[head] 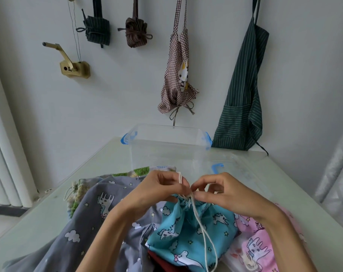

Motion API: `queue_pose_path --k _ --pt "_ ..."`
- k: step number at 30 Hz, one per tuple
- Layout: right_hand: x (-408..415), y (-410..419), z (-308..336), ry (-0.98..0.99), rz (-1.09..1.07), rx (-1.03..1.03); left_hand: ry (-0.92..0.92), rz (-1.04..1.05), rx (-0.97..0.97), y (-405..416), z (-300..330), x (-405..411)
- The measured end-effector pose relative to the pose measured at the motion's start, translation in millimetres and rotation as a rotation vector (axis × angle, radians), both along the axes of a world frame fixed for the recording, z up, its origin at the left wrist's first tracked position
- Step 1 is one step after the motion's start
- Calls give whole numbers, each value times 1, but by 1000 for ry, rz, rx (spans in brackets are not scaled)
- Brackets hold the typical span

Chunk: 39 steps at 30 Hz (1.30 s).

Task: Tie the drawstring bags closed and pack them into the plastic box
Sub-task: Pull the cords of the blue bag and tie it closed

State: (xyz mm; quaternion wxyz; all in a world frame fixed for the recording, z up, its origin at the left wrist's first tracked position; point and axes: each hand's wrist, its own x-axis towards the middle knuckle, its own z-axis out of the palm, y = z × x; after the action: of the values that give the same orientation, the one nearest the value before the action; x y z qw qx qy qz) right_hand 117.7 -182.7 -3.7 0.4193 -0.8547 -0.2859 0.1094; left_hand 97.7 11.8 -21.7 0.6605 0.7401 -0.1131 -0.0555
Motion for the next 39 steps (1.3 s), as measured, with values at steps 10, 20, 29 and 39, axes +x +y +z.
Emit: queue_pose_path --k 10,20,29,39 --pt "-5 11 -1 -148 -119 125 -341 338 63 -14 -4 2" --pt "2 16 -8 218 -234 310 -463 442 59 -10 -9 3" --pt "3 19 -5 111 -386 499 -398 394 -41 -4 -8 3" --pt "-2 24 -4 219 -311 462 -434 334 -56 -7 -8 2"
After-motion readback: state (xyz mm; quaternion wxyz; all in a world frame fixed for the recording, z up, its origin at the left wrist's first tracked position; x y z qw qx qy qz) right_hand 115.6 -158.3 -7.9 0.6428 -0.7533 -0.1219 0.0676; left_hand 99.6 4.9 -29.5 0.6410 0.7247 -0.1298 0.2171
